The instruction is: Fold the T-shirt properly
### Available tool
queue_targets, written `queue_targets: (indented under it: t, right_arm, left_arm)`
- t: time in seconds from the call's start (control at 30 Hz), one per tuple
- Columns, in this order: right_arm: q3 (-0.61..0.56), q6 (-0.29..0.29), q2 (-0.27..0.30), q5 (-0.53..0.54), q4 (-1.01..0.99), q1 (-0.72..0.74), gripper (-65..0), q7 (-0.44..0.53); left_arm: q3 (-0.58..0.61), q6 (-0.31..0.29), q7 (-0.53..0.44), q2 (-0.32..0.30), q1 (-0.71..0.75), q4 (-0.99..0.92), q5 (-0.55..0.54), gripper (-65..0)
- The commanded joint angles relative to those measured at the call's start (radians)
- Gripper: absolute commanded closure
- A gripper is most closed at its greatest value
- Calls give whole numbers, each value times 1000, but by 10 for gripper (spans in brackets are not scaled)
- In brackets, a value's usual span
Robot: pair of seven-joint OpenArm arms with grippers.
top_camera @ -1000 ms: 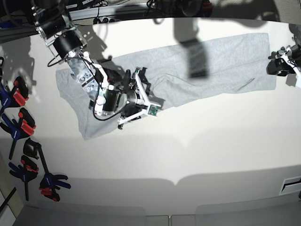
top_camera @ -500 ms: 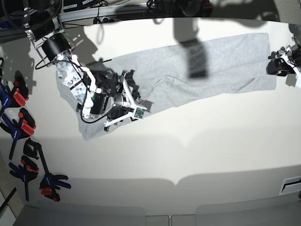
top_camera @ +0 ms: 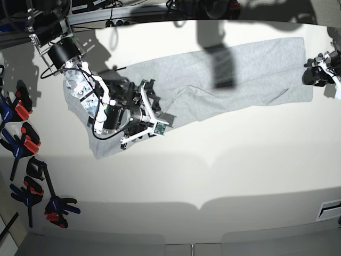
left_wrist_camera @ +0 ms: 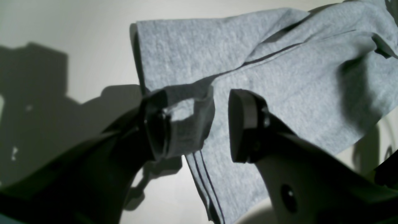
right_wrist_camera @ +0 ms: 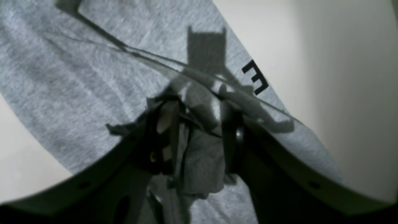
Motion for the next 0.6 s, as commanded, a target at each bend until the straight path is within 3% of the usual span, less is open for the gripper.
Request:
queue_targets:
  t: [0.0, 0.2, 0.27, 0.33, 0.57]
  right_arm:
    - [9, 8, 3, 0, 2, 25, -211, 21]
    - [9, 8, -29, -1, -51, 25, -174, 0]
    - [9, 8, -31, -1, -51, 27, -114, -9]
    - [9, 8, -31, -1, -49, 31, -6, -39]
    - [9, 8, -28, 11, 45, 33, 0, -116]
  left_arm:
    - [-9, -6, -16, -26, -8, 9, -21, -290]
    - [-9, -6, -17, -26, -8, 10, -21, -290]
    - [-9, -6, -17, -26, -8, 10, -21, -290]
    - [-9, -6, -16, -26, -8, 9, -21, -290]
    - [-9, -6, -24, -26, -8, 10, -21, -290]
